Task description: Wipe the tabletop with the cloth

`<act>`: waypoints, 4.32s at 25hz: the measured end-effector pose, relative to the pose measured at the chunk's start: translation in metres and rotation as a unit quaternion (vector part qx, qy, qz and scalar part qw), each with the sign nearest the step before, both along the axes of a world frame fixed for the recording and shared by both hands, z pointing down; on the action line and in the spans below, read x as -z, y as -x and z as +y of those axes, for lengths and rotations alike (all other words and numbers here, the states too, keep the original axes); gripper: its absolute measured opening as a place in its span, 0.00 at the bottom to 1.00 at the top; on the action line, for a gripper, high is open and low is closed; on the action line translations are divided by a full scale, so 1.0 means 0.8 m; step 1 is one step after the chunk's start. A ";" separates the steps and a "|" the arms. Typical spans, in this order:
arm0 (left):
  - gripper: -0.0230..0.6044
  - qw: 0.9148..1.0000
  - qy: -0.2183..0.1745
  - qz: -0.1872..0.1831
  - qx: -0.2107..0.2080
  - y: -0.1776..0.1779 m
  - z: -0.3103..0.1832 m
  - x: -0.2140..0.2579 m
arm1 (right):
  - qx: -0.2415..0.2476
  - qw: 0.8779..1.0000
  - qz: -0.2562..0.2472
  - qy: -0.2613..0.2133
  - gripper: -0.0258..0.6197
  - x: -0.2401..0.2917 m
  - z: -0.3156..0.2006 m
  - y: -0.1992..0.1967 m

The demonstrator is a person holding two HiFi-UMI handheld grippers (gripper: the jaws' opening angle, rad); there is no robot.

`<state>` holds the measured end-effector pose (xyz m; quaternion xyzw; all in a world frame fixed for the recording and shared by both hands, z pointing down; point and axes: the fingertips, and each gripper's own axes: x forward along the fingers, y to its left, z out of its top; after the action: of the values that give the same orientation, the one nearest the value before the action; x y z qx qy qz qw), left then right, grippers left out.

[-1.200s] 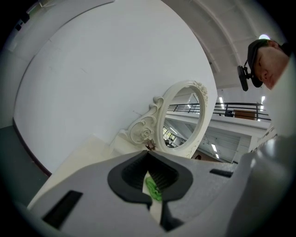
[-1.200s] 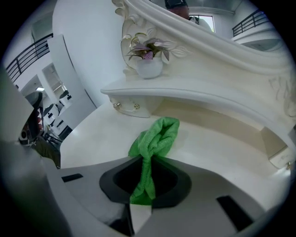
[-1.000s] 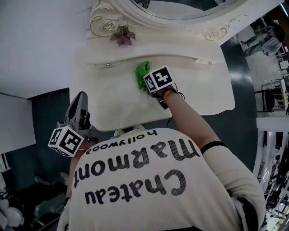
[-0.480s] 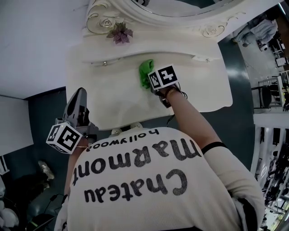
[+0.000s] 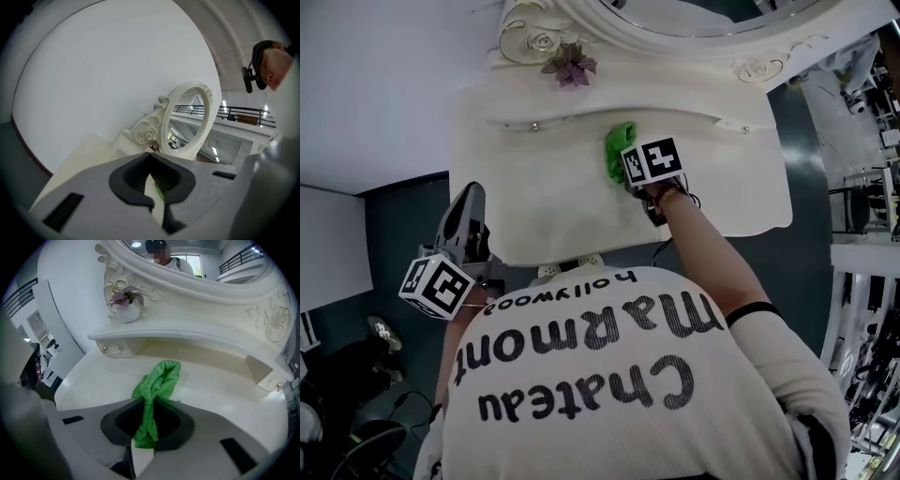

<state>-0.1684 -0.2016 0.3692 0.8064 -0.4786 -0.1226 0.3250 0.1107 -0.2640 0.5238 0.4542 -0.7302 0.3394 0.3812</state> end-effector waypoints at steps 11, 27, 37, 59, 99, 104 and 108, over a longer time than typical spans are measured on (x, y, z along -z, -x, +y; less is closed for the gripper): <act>0.05 0.999 0.008 -0.003 0.034 0.048 0.014 -0.004 | 0.154 0.980 -0.122 -0.015 0.15 0.044 0.044 0.190; 0.05 0.999 0.017 0.003 0.039 0.101 0.032 -0.016 | 0.203 0.979 0.011 0.003 0.15 -0.003 0.062 0.208; 0.05 1.000 0.022 0.006 0.009 0.087 0.039 -0.027 | 0.204 0.979 0.024 -0.007 0.15 -0.003 0.064 0.208; 0.05 0.999 0.034 -0.016 0.025 0.028 0.095 -0.017 | 0.190 0.982 0.002 0.000 0.14 -0.004 0.075 0.126; 0.05 0.999 0.028 -0.022 0.036 0.003 0.128 -0.025 | 0.047 0.999 -0.018 -0.001 0.14 -0.005 0.078 -0.026; 0.05 0.999 0.028 -0.022 0.040 0.005 0.133 -0.027 | 0.029 0.999 -0.020 -0.005 0.14 -0.005 0.079 -0.040; 0.05 0.998 0.029 -0.019 0.045 0.008 0.140 -0.026 | 0.019 1.000 -0.019 -0.009 0.14 -0.004 0.082 -0.050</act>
<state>-0.1751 -0.0894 0.3899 0.7766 -0.5236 -0.1079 0.3331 0.1506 -0.1982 0.5268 0.4369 -0.7489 0.3339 0.3699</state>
